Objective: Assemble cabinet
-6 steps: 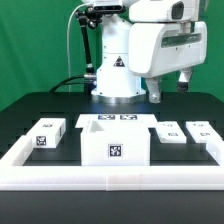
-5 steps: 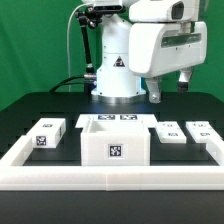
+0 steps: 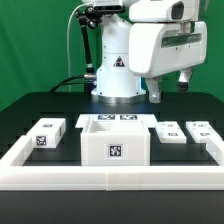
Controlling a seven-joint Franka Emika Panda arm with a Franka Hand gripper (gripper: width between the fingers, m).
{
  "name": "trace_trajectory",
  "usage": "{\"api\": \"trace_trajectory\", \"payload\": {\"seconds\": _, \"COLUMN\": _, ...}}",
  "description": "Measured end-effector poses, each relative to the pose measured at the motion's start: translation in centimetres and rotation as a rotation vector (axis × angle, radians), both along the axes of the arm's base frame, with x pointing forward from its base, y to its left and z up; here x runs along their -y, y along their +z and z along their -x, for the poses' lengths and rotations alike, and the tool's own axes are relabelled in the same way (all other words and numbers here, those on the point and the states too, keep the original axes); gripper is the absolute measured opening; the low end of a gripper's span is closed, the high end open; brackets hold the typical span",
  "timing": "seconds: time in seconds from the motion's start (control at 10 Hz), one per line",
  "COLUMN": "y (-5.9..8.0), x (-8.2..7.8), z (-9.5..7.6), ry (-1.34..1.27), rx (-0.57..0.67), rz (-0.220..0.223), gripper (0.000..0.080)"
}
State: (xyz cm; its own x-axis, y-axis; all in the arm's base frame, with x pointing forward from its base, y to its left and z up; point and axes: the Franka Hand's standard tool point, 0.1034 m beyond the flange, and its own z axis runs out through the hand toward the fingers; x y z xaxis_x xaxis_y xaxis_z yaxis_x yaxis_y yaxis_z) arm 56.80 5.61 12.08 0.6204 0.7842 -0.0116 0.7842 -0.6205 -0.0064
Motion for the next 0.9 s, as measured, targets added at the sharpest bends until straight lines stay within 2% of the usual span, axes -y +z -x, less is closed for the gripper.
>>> {"api": "trace_trajectory", "payload": {"seconds": 0.1, "y": -0.2, "x": 0.1, "z": 0.1, "ry": 0.015, "rx": 0.004, "rz": -0.002, "gripper": 0.0796}}
{"api": "trace_trajectory", "payload": {"seconds": 0.3, "y": -1.5, "x": 1.1, "z": 1.8, "ry": 0.124, "rx": 0.032, "rz": -0.008, "gripper": 0.0796}}
{"api": "trace_trajectory", "payload": {"seconds": 0.5, "y": -2.1, "x": 1.8, "z": 2.9, "ry": 0.28, "rx": 0.046, "rz": 0.006, "gripper": 0.0796}}
{"api": "trace_trajectory", "payload": {"seconds": 0.9, "y": -2.4, "x": 2.0, "z": 3.3, "ry": 0.311, "rx": 0.038, "rz": 0.012, "gripper": 0.0796}}
